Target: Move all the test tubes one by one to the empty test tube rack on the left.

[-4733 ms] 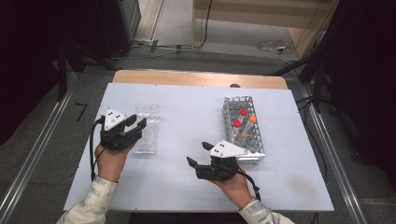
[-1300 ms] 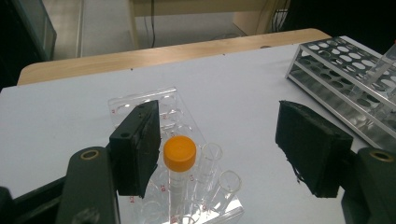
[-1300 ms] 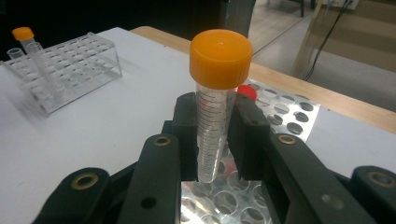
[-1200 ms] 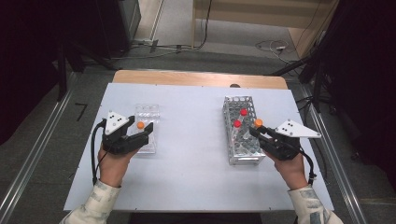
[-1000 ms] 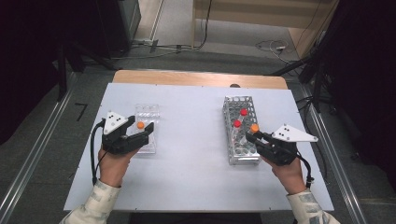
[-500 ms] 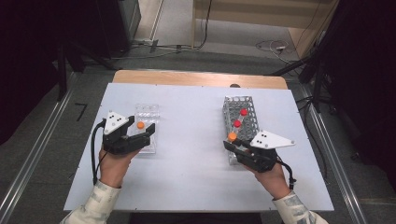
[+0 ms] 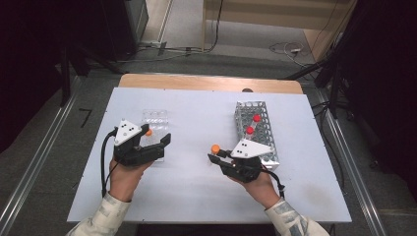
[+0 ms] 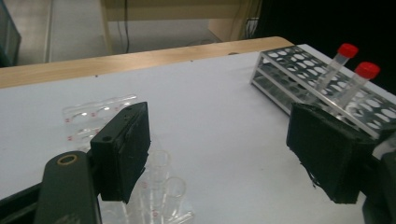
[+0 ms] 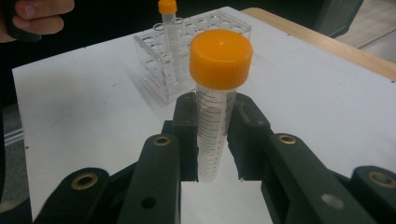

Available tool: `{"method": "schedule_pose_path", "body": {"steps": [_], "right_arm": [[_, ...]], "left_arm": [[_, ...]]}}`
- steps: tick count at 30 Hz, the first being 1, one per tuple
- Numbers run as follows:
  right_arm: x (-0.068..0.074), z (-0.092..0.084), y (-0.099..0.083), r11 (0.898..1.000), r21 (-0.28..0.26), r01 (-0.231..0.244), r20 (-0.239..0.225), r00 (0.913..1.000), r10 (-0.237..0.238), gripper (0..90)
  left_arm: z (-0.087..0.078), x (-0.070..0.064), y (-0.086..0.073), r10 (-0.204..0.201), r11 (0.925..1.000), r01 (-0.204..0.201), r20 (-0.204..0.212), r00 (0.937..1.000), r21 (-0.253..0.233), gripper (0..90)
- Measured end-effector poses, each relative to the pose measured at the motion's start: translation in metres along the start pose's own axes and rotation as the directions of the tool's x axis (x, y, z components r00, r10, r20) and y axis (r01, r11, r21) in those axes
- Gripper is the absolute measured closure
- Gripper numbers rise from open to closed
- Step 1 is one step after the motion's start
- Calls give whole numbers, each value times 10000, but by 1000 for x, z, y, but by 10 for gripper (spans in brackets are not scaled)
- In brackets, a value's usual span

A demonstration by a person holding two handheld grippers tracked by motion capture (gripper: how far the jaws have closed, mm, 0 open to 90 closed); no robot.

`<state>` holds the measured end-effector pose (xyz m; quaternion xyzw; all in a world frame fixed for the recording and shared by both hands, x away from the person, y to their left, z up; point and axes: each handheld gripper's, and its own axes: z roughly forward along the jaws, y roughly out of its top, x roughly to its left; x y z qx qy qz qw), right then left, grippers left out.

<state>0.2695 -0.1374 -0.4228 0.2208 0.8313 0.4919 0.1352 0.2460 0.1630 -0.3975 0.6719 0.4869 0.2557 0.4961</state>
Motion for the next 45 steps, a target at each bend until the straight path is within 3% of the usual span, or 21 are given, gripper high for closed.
{"method": "schedule_pose_path", "body": {"steps": [10, 14, 18, 29, 36, 38, 41, 45], "right_arm": [[14, 35, 8, 9995, 298, -51, -75, 10000, 54, 713], [20, 48, 13, 9994, 341, 43, -139, 9999, -38, 713], [28, 57, 18, 9991, 360, 216, -357, 9992, -203, 713], [37, 61, 25, 9990, 203, 396, -519, 9979, -385, 713], [37, 60, 25, 9992, 194, 359, -567, 9978, -348, 704], [36, 60, 25, 9992, 174, 361, -649, 9973, -349, 653], [36, 58, 25, 9992, 209, 332, -715, 9969, -316, 483], [36, 52, 23, 9994, 133, 306, -742, 9968, -295, 350]], "left_arm": [[0, -27, -1, 516, 9986, -521, 990, 9937, 32, 230], [1, -38, -3, 806, 9965, -827, 1474, 9858, 81, 261], [3, -44, -6, 1061, 9935, -1123, 1963, 9748, 204, 362], [5, -43, -10, 1328, 9890, -1437, 2204, 9663, 340, 635], [6, -42, -10, 1359, 9886, -1466, 2169, 9667, 339, 693], [5, -42, -10, 1353, 9886, -1464, 2173, 9667, 360, 695], [2, -38, -7, 1297, 9899, -1388, 2099, 9691, 294, 695], [-4, -28, -2, 1036, 9938, -1093, 1965, 9750, 185, 695]]}}
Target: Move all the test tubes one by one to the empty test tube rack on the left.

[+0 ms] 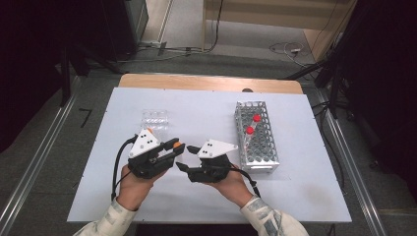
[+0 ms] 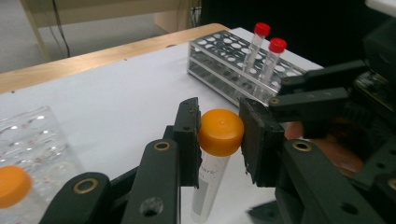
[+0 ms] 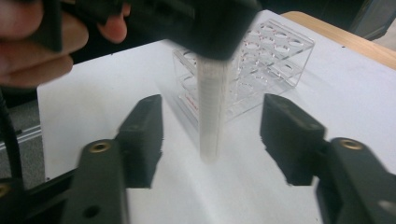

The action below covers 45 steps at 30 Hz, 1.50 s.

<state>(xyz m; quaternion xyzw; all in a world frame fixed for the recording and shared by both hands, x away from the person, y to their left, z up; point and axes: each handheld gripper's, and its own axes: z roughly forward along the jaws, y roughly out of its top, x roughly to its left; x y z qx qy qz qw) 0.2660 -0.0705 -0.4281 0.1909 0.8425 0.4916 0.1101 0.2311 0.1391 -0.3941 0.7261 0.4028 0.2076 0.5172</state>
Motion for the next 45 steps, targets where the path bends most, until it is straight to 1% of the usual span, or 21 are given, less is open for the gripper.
{"method": "schedule_pose_path", "body": {"steps": [5, 8, 13, 16, 18, 20, 23, 26, 28, 32, 35, 39, 45], "right_arm": [[-2, -8, -5, 9999, 56, -157, 47, 9999, 157, 308], [-4, -13, -8, 9997, 1, -227, 135, 9997, 227, 305], [-7, -19, -12, 9994, 0, -354, 254, 9991, 353, 304], [-9, -21, -14, 9994, 20, -351, 312, 9989, 350, 304], [-10, -22, -16, 9991, 22, -431, 352, 9985, 430, 304], [-11, -23, -16, 9990, 17, -456, 381, 9982, 455, 304], [-11, -24, -16, 9990, 5, -443, 421, 9981, 443, 305], [-11, -24, -16, 9991, -11, -428, 414, 9982, 428, 306], [-11, -24, -16, 9989, -9, -458, 414, 9981, 458, 306], [-11, -23, -16, 9990, 19, -448, 410, 9982, 447, 306], [-11, -23, -16, 9990, 10, -449, 406, 9982, 448, 307], [-11, -23, -16, 9990, 5, -449, 421, 9981, 449, 307], [-11, -24, -16, 9990, -4, -453, 421, 9981, 453, 308]], "left_arm": [[-10, 9, 5, -328, 9993, 325, -168, 9993, -194, 695], [-15, 15, 7, -462, 9988, 458, -220, 9987, -194, 695], [-26, 26, 11, -682, 9971, 667, -414, 9968, -353, 696], [-34, 33, 13, -815, 9956, 786, -589, 9949, -505, 695], [-39, 38, 15, -915, 9945, 876, -696, 9934, -572, 695], [-43, 43, 15, -1028, 9927, 968, -848, 9911, -717, 695], [-47, 50, 15, -1099, 9914, 1000, -1213, 9865, -844, 695], [-46, 55, 12, -1186, 9901, 1056, -1489, 9817, -928, 695], [-44, 58, 10, -1141, 9907, 982, -1823, 9766, -937, 695], [-40, 64, 5, -1232, 9905, 1071, -2098, 9699, -863, 694], [-37, 66, 3, -1273, 9895, 1085, -2207, 9670, -952, 694], [-36, 67, 2, -1287, 9892, 1092, -2251, 9658, -973, 694], [-32, 66, 1, -1245, 9905, 1078, -2216, 9672, -859, 694]]}}
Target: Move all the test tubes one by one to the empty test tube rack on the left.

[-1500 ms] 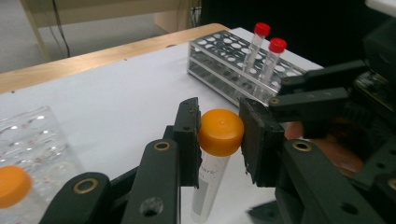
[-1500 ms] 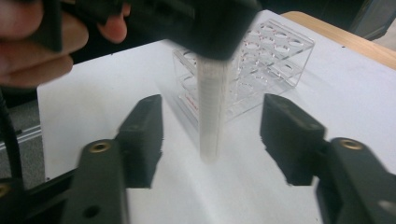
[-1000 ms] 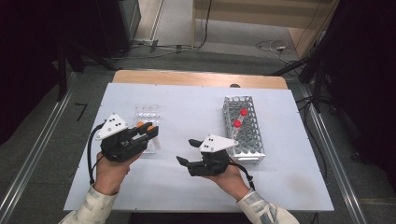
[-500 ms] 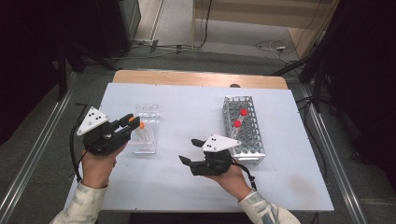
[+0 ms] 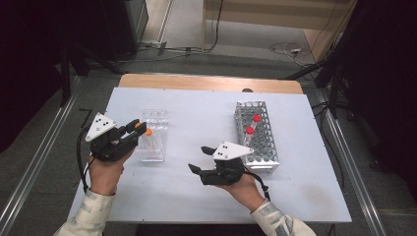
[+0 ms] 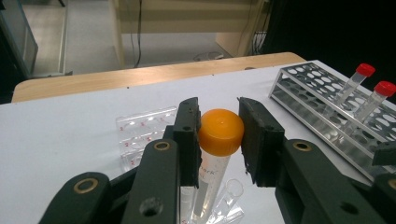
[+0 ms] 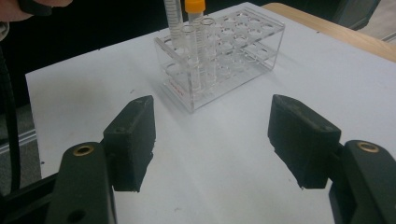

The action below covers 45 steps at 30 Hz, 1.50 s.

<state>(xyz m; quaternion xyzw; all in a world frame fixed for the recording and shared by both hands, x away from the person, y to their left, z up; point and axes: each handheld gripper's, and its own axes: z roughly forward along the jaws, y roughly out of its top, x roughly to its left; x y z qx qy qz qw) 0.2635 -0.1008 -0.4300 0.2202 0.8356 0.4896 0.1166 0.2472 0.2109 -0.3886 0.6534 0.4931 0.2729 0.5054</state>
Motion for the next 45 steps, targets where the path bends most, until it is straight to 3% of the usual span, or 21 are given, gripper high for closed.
{"method": "schedule_pose_path", "body": {"steps": [11, 18, 29, 34, 40, 45], "right_arm": [[0, 0, 0, 10000, 0, 29, 8, 10000, -29, 310], [0, -1, 0, 10000, 11, 8, 19, 10000, -8, 309], [-1, -1, -1, 10000, 37, -11, 46, 10000, 11, 311], [-2, -4, -1, 10000, -36, -32, 111, 9999, 32, 310], [-7, -13, -2, 9999, -89, -118, 315, 9994, 121, 310], [-18, -27, -7, 9994, -205, -291, 679, 9972, 304, 310]], "left_arm": [[15, -9, -13, 537, 9975, -514, -467, 9975, 493, 693], [18, -8, -18, 510, 9964, -465, -641, 9966, 708, 691], [16, -8, -17, 430, 9970, -391, -589, 9973, 667, 632], [15, -10, -16, 432, 9974, -399, -559, 9975, 598, 583], [14, -9, -14, 111, 9988, -79, -662, 9977, 474, 388], [14, -10, -13, -83, 9985, 119, -684, 9976, 533, 288]]}}
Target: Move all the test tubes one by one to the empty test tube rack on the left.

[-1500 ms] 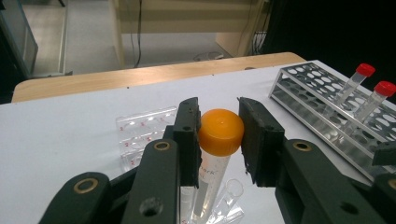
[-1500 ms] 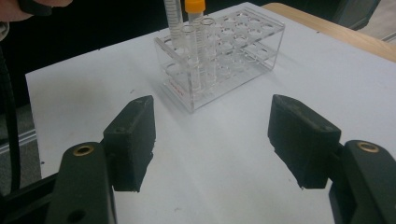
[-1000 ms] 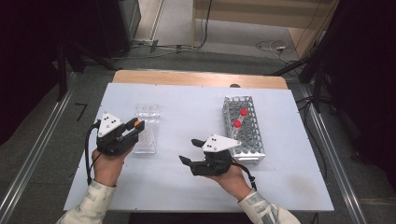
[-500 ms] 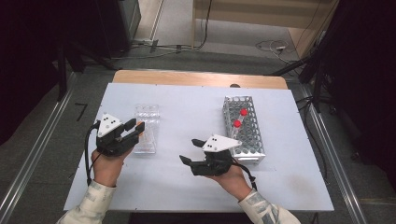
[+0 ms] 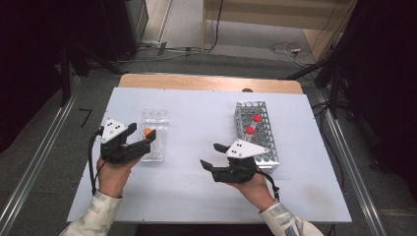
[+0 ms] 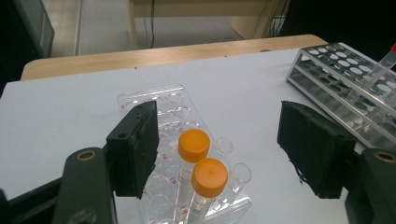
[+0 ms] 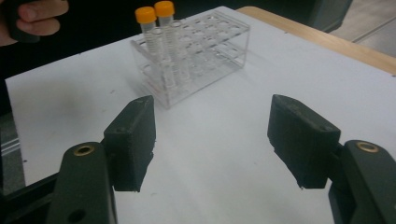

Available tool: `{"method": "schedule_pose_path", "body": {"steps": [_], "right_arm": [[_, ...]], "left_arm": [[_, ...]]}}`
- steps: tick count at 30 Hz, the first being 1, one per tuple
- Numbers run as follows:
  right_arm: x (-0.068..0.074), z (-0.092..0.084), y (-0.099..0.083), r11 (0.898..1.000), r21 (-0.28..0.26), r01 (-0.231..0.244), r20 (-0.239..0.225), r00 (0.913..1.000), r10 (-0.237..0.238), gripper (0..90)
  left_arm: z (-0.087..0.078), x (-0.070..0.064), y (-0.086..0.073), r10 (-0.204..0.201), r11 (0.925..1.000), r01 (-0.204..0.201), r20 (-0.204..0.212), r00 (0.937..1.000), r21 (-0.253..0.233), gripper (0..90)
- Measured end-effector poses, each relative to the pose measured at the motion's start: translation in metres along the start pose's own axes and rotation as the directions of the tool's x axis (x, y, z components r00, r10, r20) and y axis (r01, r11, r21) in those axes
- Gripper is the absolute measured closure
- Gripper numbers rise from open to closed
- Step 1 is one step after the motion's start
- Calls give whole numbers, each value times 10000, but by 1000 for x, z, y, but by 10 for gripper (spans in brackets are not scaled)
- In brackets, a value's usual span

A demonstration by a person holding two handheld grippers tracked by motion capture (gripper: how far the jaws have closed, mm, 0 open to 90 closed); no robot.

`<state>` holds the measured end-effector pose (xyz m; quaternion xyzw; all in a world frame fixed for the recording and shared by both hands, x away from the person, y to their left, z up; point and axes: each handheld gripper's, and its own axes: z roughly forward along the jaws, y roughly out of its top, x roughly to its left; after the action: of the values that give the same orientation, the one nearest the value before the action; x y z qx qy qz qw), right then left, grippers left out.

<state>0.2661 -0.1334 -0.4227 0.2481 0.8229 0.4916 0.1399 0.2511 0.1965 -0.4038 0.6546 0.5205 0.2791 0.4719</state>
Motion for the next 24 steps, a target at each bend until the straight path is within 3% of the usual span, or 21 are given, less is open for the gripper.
{"method": "schedule_pose_path", "body": {"steps": [8, 14, 16, 20, 24], "right_arm": [[-22, -27, -9, 9993, -136, -342, 733, 9967, 351, 310], [-43, -47, -17, 9971, -380, -661, 1537, 9856, 712, 310], [-49, -49, -21, 9974, -349, -633, 1920, 9790, 688, 310], [-61, -47, -29, 9937, -373, -1057, 2439, 9633, 1117, 310], [-65, -36, -34, 9881, -182, -1528, 3325, 9311, 1501, 324]], "left_arm": [[1, -1, 0, -10, 10000, 10, 29, 10000, 15, 270], [1, -3, 0, 12, 10000, -12, 53, 10000, 3, 271], [1, -3, 0, 18, 10000, -18, 58, 10000, 19, 273], [1, -3, 0, 23, 10000, -23, 62, 10000, 3, 274], [2, -4, 0, 37, 10000, -37, 70, 10000, 9, 275]]}}
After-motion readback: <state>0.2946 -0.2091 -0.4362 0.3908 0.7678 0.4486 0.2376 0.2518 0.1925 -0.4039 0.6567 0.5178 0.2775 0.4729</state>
